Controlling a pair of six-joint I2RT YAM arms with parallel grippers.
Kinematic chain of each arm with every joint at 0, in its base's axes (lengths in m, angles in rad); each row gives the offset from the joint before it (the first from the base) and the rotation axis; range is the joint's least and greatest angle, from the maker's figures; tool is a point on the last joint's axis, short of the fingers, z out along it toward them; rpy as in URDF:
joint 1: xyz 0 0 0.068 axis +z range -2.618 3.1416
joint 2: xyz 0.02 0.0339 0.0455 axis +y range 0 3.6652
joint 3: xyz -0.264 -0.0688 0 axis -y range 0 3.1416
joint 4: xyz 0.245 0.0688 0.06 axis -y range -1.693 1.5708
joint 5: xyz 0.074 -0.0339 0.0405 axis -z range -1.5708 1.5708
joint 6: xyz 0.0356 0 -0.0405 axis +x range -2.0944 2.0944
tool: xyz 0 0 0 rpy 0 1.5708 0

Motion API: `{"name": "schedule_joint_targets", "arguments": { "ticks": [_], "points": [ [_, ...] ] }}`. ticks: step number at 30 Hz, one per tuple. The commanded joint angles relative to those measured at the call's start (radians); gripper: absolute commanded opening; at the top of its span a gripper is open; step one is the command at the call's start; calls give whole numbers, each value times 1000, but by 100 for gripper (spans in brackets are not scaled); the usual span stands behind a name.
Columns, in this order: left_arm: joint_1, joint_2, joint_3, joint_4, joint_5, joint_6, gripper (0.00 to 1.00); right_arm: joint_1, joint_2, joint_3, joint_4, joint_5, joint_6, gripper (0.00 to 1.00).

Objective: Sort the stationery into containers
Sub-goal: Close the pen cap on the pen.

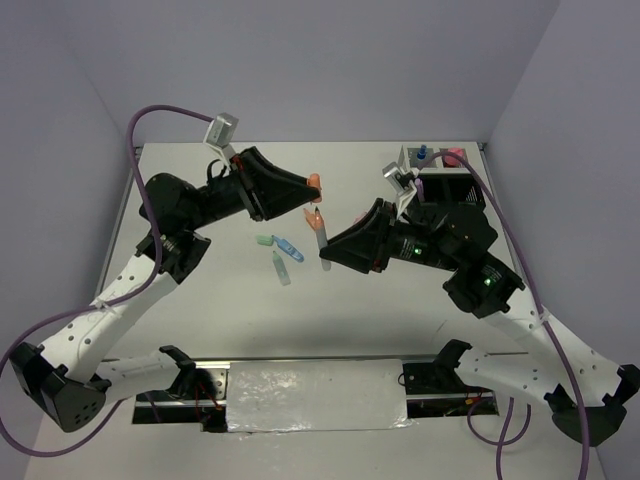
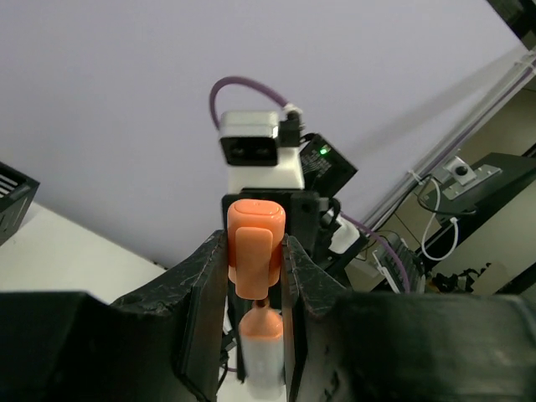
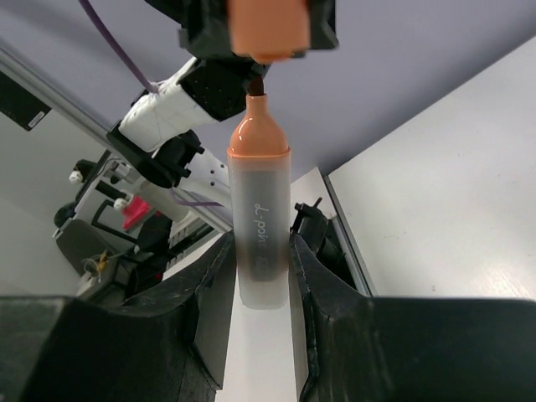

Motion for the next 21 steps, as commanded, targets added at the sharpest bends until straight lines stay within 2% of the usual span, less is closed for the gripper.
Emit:
{"name": "schedule_joint_targets", "arguments": {
  "ticks": [1,4,12,21],
  "points": [
    [-6,-29,-11,2,-31,37,5,5,7,52,33,-19,-48,9],
    [-6,-30,-4,-41,-34,64,5,5,-3,37,64,-11,-38,9],
    [-6,-6,-11,48,17,-11,5,-5,27,49,67,10,-36,9],
    [-4,-21,9,-49,6,46,5,-18,27,38,93,10,-25,9]
  ]
}}
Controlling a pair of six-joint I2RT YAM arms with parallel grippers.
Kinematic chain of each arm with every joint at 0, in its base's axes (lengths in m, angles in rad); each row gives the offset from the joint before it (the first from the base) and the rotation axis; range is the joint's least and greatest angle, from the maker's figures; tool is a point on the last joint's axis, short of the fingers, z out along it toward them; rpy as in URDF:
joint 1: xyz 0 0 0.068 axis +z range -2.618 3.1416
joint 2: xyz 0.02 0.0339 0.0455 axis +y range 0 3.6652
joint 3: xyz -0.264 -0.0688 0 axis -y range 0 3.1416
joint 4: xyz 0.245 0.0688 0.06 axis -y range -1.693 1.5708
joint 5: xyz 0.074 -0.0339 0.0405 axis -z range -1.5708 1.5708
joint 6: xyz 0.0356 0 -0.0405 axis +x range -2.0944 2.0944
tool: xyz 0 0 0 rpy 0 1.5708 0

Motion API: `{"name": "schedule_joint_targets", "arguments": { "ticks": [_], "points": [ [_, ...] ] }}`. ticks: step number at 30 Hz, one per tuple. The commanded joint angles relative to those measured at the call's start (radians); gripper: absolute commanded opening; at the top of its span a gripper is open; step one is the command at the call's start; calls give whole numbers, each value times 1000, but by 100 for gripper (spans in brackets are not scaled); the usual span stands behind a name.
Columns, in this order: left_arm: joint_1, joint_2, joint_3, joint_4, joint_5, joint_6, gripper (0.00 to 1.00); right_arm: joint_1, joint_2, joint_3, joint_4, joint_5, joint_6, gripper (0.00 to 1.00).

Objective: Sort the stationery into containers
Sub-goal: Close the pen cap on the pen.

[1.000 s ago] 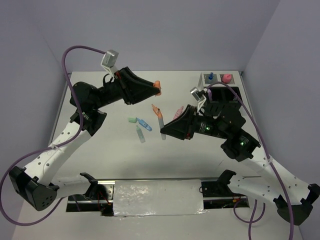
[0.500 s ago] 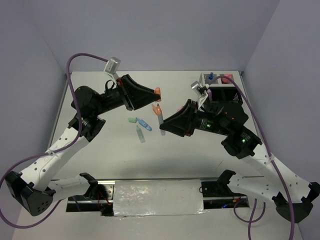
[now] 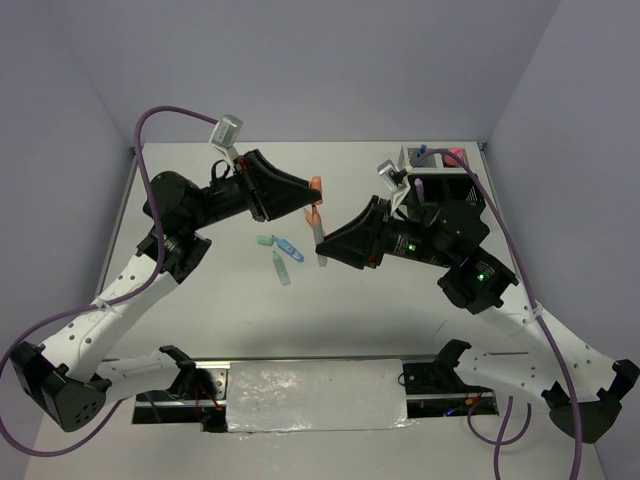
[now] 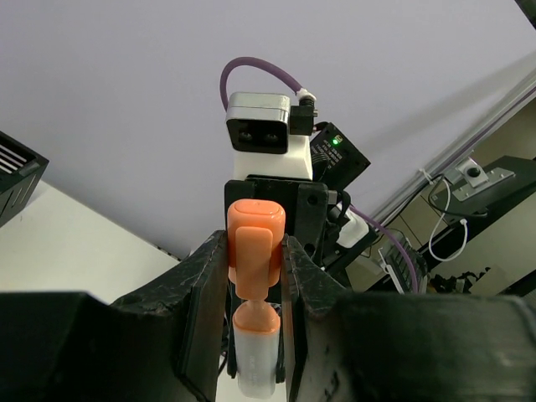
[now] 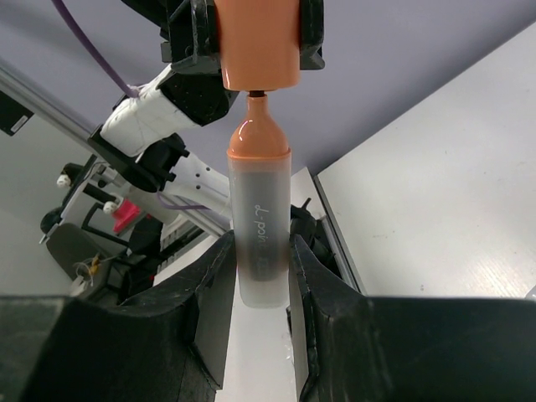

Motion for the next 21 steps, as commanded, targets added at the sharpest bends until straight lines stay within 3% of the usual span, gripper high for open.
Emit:
{"name": "schedule_joint_targets", "arguments": {
  "ticks": [1,21],
  "points": [
    [-3,-16,24,15,9,32,5,-5,-12,29,89,1,-3,9],
    [-3,-33,27,-30,-83,32,2,-16,-40,2,60,-5,-6,9]
  ]
}}
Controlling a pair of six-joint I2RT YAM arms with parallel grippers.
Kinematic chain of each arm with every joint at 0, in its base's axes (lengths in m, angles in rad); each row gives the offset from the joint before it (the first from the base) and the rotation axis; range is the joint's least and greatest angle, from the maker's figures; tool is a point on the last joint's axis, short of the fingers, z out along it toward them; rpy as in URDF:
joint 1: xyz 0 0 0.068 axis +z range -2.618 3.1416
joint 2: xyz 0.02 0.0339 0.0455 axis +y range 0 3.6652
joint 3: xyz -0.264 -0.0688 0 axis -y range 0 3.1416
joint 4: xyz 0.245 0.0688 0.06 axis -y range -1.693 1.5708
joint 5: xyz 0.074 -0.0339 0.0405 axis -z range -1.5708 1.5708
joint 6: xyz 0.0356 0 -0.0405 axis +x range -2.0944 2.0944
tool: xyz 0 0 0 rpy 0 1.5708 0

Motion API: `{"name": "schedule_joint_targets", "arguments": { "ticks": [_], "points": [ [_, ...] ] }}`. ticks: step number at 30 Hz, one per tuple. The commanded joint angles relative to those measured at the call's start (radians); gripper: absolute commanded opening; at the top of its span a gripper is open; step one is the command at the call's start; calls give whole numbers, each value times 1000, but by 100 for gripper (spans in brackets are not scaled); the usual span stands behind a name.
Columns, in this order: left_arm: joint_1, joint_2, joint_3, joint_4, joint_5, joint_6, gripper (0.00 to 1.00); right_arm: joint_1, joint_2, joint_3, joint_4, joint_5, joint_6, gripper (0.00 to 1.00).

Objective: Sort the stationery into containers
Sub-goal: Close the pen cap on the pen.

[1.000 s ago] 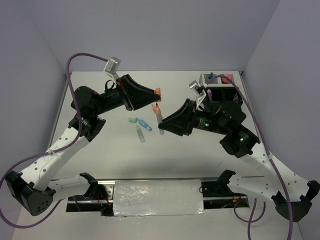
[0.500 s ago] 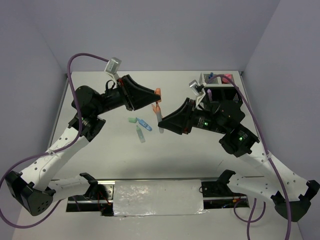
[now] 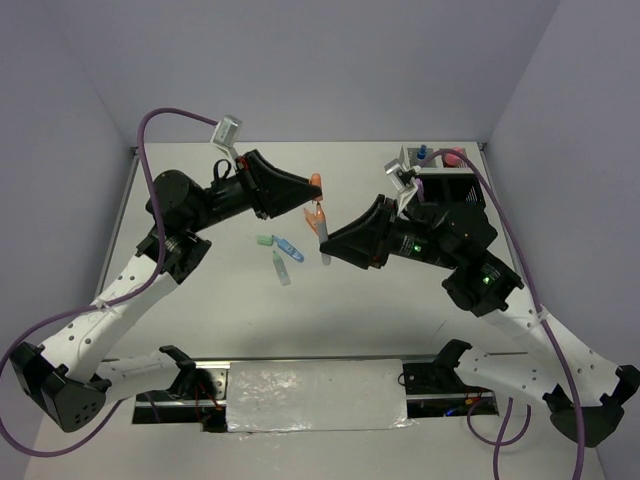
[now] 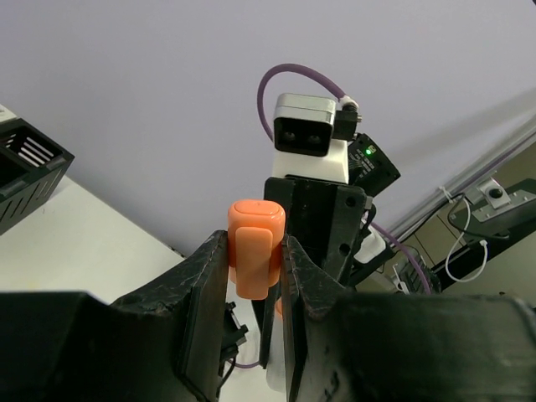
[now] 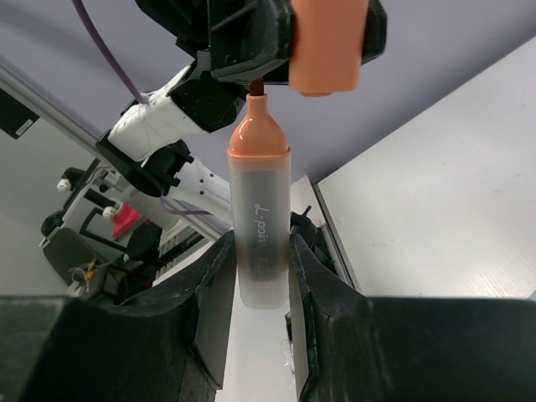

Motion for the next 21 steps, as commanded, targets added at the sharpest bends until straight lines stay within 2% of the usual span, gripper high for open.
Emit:
{"name": "schedule_joint_targets", "arguments": {
  "ticks": [1,9,21],
  "points": [
    [-2,-30,29,28,-29,8,2,-6,-18,3,52,-8,-6,9],
    [-2,-46,49,7,-66,16,2,-6,-27,-29,55,-24,6,9],
    [-2,-49,22,43,-29,0,2,-32,-17,-17,50,-26,-3,8]
  ]
}}
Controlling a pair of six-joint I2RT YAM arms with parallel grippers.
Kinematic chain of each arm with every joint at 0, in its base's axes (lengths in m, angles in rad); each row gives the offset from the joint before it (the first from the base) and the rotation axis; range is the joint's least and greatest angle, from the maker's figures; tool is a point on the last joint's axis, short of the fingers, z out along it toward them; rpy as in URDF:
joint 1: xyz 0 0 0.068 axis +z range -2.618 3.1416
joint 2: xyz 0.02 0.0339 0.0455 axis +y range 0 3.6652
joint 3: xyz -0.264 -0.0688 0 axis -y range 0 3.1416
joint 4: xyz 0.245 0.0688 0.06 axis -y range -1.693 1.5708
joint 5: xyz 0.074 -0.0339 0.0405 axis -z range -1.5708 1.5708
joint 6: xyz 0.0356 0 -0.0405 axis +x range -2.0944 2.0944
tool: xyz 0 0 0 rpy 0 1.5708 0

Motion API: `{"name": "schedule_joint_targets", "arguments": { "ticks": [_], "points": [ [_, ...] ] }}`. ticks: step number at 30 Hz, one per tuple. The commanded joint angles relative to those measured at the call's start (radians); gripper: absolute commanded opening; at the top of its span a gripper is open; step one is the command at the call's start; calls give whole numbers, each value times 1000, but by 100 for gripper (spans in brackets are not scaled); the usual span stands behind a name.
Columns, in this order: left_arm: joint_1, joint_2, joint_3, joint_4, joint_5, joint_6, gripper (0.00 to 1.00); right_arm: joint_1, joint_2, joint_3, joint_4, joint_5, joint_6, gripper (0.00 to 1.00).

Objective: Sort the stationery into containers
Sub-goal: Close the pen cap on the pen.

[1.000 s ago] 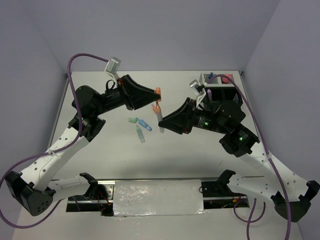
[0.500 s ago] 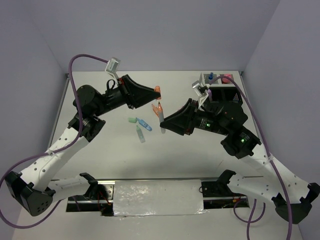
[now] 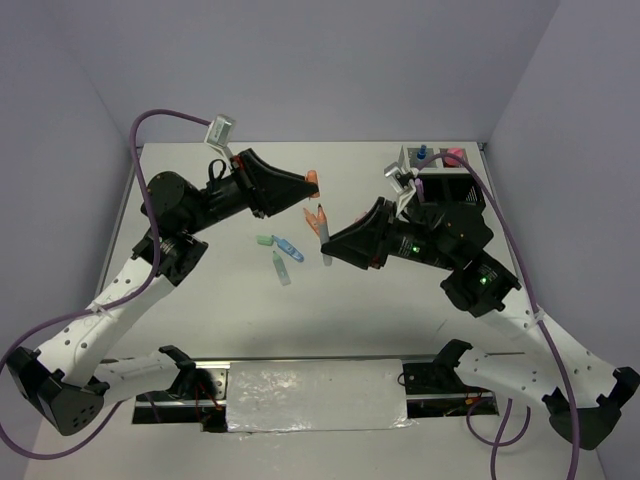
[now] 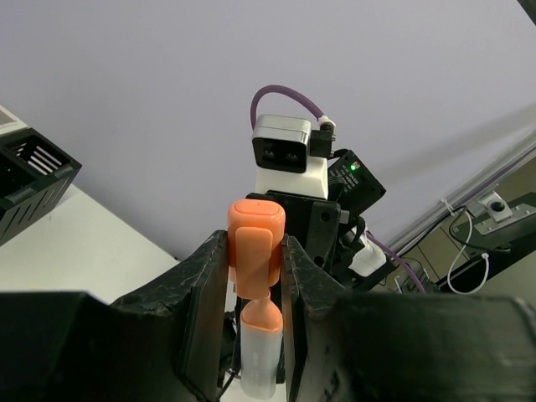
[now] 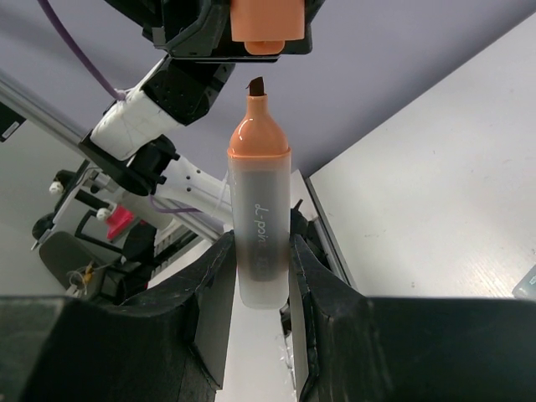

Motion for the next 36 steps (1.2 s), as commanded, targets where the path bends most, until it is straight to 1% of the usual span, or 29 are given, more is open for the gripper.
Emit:
{"name": "schedule_joint_targets", "arguments": {
  "ticks": [1,8,20,28,32,36],
  "points": [
    [0,-30,21,58,18,2,2,-17,-3,29,50,-21,-7,8],
    [-2,-38,-18,117,43,-28,2,-33,25,56,53,-51,-6,8],
    [-2,-41,-30,113,35,5,2,-33,34,65,108,-87,28,8],
    [0,-13,-41,209,94,-35,2,-42,52,75,122,-94,31,8],
    [-2,-2,-39,249,118,-57,2,-68,77,107,127,-110,20,8],
    [0,7,-27,226,135,-46,2,-112,112,144,157,-152,28,8]
  ]
}}
